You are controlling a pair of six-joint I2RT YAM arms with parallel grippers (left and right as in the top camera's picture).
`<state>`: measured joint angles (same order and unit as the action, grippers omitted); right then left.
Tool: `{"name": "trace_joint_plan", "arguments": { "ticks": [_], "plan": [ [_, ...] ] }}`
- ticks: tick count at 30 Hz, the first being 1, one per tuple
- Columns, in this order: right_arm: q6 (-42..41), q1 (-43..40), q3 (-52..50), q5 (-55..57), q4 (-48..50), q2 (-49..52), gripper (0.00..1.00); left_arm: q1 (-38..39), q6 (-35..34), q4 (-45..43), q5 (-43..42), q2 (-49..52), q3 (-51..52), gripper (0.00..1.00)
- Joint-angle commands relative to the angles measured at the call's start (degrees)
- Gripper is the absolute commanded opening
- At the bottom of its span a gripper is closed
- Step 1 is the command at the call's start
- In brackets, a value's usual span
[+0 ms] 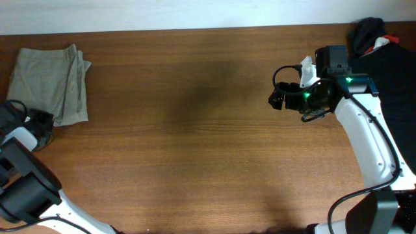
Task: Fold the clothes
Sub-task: 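Carry the folded trousers with the left gripper to the table's far-left corner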
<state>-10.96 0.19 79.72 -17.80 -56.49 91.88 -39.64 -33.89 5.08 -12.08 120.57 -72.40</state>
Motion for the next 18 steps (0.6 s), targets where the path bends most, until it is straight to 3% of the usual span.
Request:
{"name": "trace_joint_plan", "arguments": {
  "ticks": [1, 5, 9, 15, 18],
  "plan": [
    [-0.46, -0.26, 0.66, 0.52, 0.17, -0.39, 0.99, 2.67, 3.80, -5.33, 2.23, 2.21, 0.28, 0.01],
    [-0.46, -0.26, 0.66, 0.55, 0.17, -0.39, 0.99, 8.24, 3.78, -12.02, 6.21, 2.25, 0.28, 0.02],
    [-0.46, -0.26, 0.66, 0.52, 0.17, -0.39, 0.99, 9.11, 3.82, -17.38, 10.40, 3.58, 0.00, 0.02],
    [-0.46, -0.26, 0.66, 0.52, 0.17, -0.39, 0.99, 7.23, 4.59, -16.20, 11.67, 6.19, -4.98, 0.03],
    [-0.46, -0.26, 0.66, 0.55, 0.17, -0.39, 0.99, 5.62, 6.36, -17.31, 11.93, 6.19, -5.14, 0.20]
  ]
}}
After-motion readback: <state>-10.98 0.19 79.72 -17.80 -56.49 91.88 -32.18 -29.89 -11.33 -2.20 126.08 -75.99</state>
